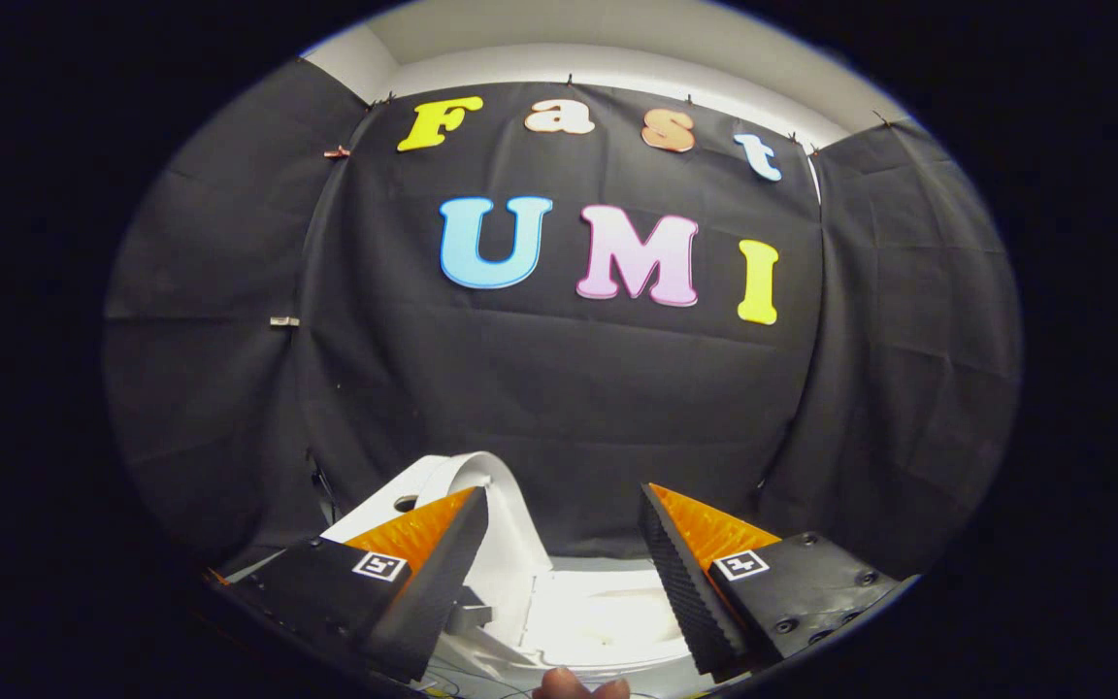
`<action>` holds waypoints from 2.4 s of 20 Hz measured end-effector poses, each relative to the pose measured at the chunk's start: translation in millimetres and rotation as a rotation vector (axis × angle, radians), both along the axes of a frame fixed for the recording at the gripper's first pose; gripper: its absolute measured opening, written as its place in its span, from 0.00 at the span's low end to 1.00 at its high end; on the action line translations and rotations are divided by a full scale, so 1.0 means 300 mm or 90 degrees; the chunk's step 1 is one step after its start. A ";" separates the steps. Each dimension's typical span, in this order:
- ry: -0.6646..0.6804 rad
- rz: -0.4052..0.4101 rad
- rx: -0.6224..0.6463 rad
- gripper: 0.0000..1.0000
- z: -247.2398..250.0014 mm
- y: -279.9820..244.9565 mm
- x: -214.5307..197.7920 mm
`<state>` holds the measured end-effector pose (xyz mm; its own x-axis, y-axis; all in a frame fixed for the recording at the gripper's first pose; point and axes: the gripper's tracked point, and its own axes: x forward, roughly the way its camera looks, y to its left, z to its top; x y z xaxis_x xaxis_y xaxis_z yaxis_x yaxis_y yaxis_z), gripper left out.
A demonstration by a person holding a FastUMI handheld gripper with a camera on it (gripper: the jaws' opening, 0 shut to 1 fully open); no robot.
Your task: Open the toilet lid.
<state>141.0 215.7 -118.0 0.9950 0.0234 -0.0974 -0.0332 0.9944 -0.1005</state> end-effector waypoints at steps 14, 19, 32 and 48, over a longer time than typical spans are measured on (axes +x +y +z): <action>-0.055 -0.028 0.013 0.99 0.276 -0.392 -0.064; -0.078 -0.052 0.034 0.98 0.339 -0.568 -0.119; -0.099 -0.111 0.037 0.98 0.354 -0.934 -0.219; -0.100 -0.105 0.058 0.98 0.310 -1.071 -0.300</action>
